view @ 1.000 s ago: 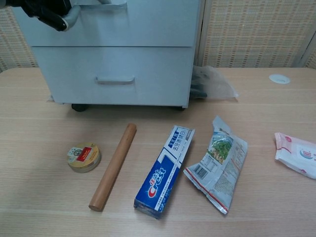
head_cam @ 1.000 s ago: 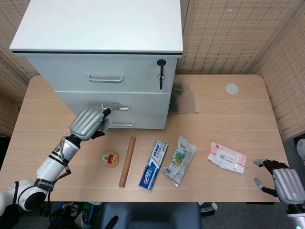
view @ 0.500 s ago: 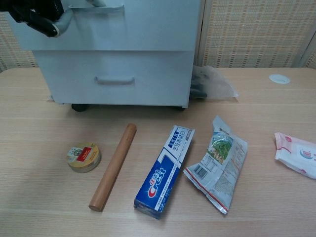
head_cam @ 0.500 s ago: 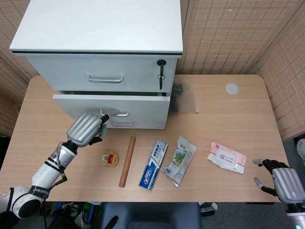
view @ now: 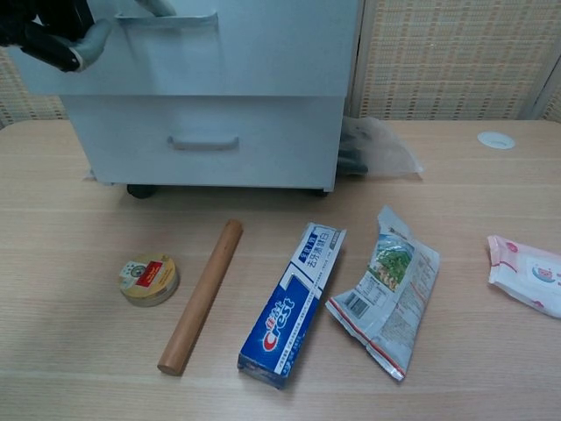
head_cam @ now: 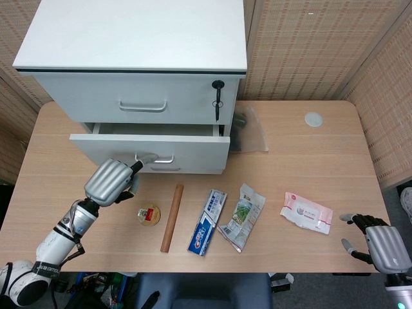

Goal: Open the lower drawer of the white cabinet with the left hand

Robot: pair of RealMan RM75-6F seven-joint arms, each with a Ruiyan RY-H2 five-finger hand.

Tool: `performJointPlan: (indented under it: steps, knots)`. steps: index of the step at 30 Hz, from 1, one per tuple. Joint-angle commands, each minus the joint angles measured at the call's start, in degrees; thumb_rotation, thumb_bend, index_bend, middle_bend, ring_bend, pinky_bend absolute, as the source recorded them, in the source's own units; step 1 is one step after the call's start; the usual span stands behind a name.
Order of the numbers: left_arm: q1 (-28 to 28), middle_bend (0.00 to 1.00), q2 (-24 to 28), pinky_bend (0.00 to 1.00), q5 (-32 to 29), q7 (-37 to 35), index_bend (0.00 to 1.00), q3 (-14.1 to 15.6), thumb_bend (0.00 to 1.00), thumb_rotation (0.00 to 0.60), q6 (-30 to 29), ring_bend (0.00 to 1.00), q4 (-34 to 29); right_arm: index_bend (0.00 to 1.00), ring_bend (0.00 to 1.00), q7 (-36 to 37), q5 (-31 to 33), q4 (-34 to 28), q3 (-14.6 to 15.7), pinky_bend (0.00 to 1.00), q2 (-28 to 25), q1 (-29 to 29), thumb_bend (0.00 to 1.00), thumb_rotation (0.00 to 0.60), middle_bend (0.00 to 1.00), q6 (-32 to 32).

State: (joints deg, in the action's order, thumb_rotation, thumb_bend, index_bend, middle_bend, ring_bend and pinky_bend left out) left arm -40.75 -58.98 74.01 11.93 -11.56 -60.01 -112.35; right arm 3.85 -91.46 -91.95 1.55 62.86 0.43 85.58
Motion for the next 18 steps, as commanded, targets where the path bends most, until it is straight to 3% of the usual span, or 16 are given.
performJointPlan:
  steps: [1, 18]
  knots:
    - [0.3, 0.97, 0.1, 1.00, 0.6, 0.1, 0.16, 0.4, 0.76, 0.600, -0.2, 1.00, -0.3, 0.34, 0.36, -0.1, 0.0, -0.1, 0.0, 0.41, 0.0, 0.0, 0.25, 0.600, 0.41, 0.0]
    - [2.5, 0.96, 1.5, 1.00, 5.9, 1.3, 0.16, 2.6, 0.76, 0.600, -2.2, 1.00, -3.6, 0.34, 0.36, -0.4, 0.1, -0.4, -0.1, 0.41, -0.1, 0.2, 0.25, 0.600, 0.41, -0.3]
